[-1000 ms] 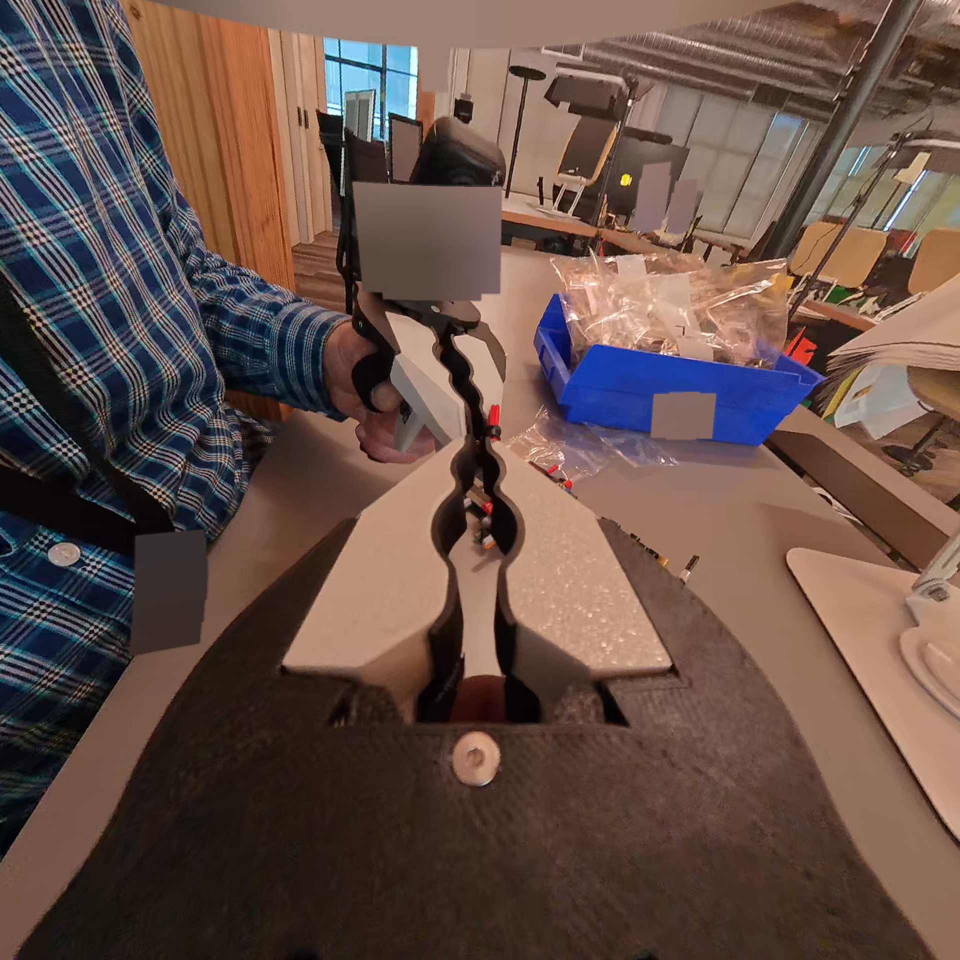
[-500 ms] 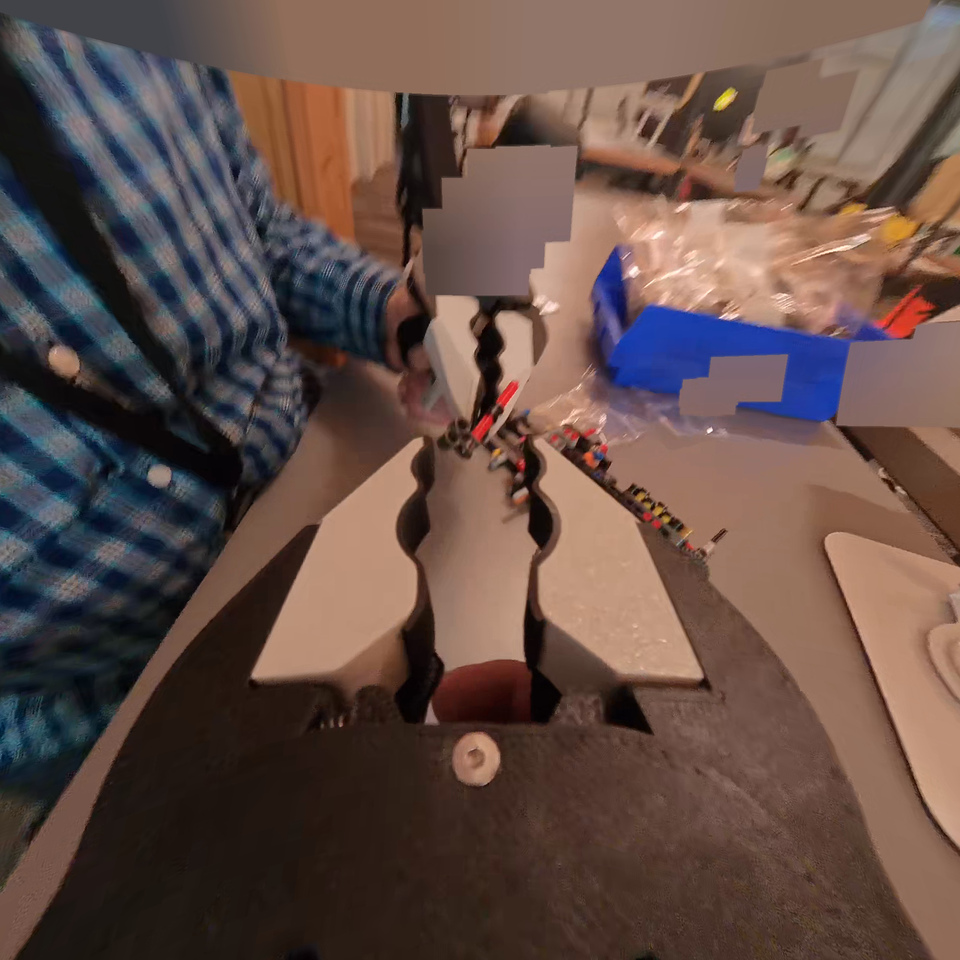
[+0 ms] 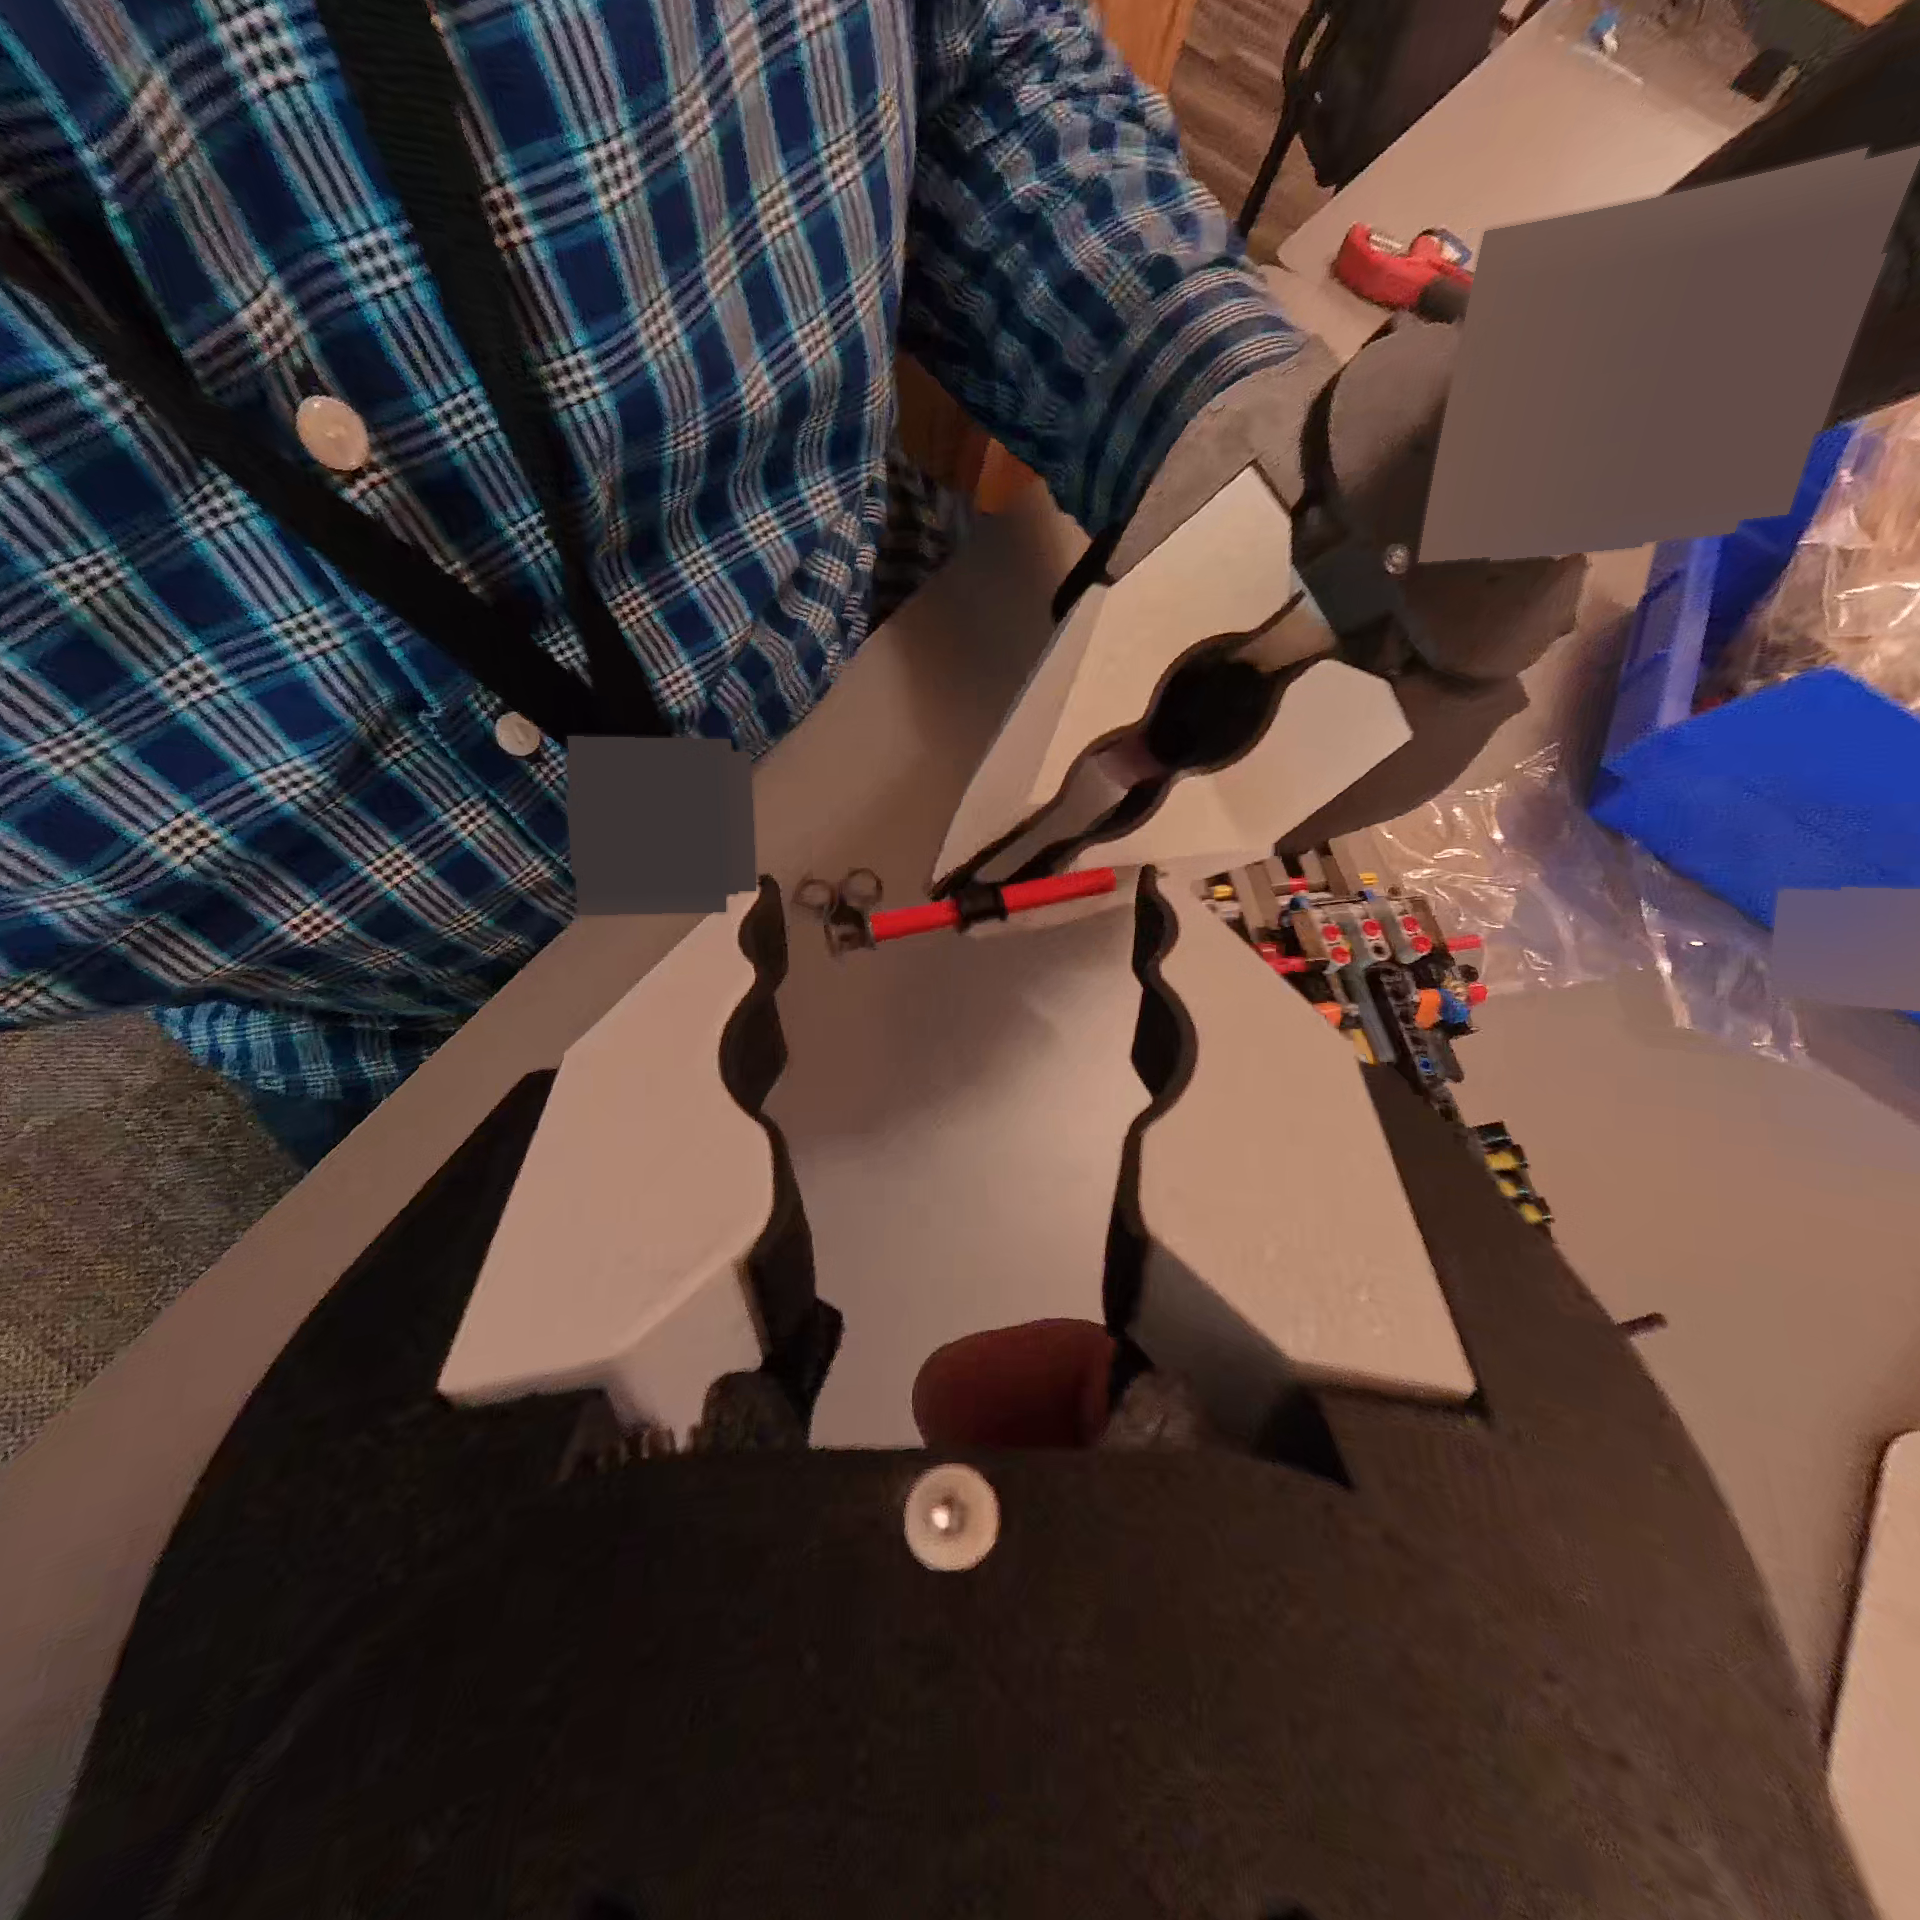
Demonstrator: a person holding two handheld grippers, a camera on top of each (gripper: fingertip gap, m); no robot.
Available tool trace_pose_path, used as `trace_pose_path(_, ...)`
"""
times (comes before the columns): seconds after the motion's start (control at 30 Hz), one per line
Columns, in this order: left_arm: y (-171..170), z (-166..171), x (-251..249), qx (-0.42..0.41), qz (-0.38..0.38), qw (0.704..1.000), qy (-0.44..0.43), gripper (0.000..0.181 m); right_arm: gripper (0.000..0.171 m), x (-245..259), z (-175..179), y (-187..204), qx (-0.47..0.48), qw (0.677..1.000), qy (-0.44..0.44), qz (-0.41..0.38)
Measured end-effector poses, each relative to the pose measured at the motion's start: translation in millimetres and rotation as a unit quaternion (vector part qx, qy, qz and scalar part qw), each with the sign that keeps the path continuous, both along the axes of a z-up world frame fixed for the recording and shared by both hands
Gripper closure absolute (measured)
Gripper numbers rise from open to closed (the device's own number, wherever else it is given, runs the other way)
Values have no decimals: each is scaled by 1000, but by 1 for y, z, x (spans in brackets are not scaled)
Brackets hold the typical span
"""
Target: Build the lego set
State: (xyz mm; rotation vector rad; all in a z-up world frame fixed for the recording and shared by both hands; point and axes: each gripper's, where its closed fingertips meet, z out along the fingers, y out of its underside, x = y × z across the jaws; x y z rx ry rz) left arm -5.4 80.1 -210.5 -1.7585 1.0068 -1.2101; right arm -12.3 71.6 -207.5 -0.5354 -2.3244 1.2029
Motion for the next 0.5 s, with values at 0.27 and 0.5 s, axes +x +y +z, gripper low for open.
trace_pose_path(0.27, -5, -1, 5, -15, -34, 999, -4, 176, 115, 6, 0, -2, -2, 1000, 5, 9)
trace_pose_path(0.5, -8, -1, 9, -11, -47, 999, 0, 176, 117, 11, 0, -4, 10, 1000, 14, 17)
